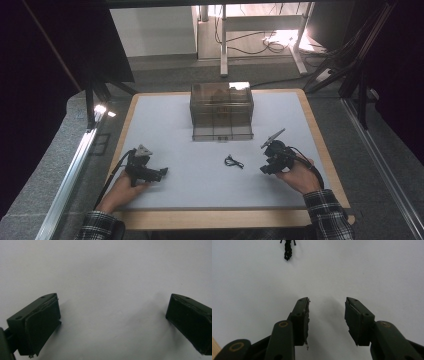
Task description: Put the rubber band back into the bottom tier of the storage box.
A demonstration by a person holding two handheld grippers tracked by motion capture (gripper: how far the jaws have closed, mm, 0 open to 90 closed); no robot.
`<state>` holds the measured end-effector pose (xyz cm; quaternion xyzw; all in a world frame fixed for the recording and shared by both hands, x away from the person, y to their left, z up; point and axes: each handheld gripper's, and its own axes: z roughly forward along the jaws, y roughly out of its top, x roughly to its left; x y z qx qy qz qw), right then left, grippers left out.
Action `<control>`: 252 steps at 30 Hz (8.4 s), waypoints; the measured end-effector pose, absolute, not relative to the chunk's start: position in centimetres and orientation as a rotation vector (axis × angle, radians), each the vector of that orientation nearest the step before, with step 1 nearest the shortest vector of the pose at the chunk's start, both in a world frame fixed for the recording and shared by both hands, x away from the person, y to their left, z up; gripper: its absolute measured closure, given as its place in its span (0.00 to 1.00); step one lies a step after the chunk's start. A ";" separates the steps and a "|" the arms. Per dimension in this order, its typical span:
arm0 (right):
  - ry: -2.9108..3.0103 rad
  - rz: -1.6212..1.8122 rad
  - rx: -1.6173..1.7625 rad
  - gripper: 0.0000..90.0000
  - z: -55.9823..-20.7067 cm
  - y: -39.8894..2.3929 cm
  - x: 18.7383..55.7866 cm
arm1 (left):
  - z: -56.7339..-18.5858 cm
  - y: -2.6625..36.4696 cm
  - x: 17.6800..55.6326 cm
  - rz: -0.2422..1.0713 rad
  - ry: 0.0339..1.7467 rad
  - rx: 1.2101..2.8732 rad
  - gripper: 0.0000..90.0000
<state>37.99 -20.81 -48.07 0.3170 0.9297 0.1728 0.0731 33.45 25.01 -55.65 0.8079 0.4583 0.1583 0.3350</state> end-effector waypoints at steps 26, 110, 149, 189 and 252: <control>2.930 0.367 0.812 0.75 -48.2 -16.3 39.9 | -55.6 25.0 33.5 0.413 1.196 2.108 0.00; 2.993 0.413 0.774 0.94 -46.1 -10.6 42.1 | -55.6 25.0 33.5 0.412 1.196 2.107 0.00; 2.823 0.718 0.770 0.94 -46.6 -9.7 42.7 | -55.6 25.0 33.5 0.411 1.196 2.108 0.00; 2.683 0.851 0.755 0.94 -47.4 -6.6 45.4 | -55.6 25.0 33.5 0.411 1.196 2.108 0.00; 2.652 0.793 0.742 0.85 -49.0 -2.6 48.9 | -55.6 25.0 33.5 0.411 1.196 2.110 0.00</control>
